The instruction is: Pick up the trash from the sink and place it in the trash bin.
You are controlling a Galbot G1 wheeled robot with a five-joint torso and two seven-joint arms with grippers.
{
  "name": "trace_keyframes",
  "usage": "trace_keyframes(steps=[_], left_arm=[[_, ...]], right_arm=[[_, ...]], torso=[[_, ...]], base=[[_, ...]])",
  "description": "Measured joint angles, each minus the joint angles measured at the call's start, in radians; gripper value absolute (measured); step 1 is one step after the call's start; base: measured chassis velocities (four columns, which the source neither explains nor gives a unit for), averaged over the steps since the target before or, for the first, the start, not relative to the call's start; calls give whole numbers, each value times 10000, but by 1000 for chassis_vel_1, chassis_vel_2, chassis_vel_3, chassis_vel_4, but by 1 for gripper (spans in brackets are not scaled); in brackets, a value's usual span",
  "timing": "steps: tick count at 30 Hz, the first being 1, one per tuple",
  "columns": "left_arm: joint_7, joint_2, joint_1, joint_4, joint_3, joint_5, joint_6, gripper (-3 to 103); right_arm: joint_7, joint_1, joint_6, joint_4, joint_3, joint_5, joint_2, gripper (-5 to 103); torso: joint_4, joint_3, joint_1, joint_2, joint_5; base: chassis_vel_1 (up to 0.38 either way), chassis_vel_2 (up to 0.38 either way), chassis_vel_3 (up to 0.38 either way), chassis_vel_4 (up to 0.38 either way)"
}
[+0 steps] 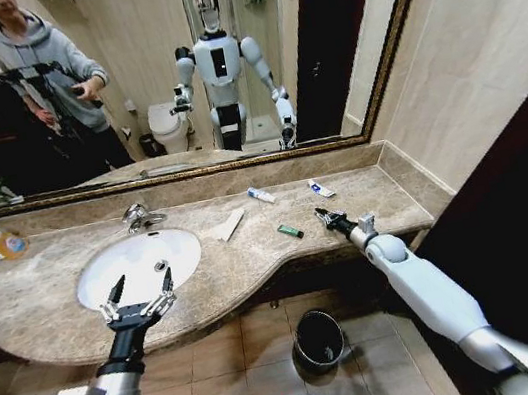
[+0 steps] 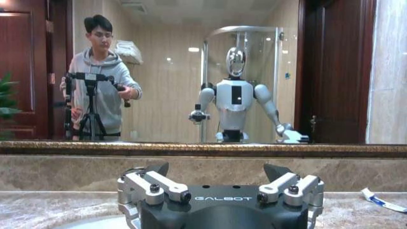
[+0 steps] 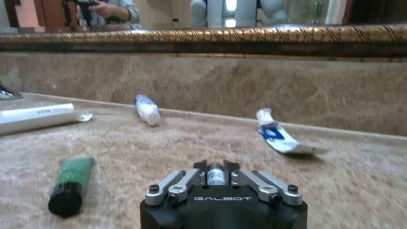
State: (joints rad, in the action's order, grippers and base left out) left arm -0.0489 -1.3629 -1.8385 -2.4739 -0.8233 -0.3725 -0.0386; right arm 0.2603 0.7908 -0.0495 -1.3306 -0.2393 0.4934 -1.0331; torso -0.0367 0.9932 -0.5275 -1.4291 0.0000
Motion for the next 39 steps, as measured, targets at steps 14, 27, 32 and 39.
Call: trace_keyframes(steps=[14, 27, 32, 39], left_arm=[[0, 0, 0, -1, 0, 0, 0, 100], [0, 0, 0, -1, 0, 0, 0, 100], [0, 0, 0, 0, 0, 0, 0, 100], [0, 0, 0, 0, 0, 0, 0, 100]], right_arm=[[-93, 354, -15, -210, -229, -29, 20, 56], [-109, 295, -15, -211, -259, -7, -147, 20], [-103, 326, -43, -289, -346, -7, -121, 16], [-95, 517, -98, -616, -534, 78, 1, 16]], torso=[[0, 0, -2, 1, 0], [-1, -1, 0, 0, -1], [-1, -1, 0, 0, -1], [-2, -1, -1, 0, 1]], base=[[0, 0, 0, 0], [0, 0, 0, 0], [0, 0, 0, 0], [0, 0, 0, 0]])
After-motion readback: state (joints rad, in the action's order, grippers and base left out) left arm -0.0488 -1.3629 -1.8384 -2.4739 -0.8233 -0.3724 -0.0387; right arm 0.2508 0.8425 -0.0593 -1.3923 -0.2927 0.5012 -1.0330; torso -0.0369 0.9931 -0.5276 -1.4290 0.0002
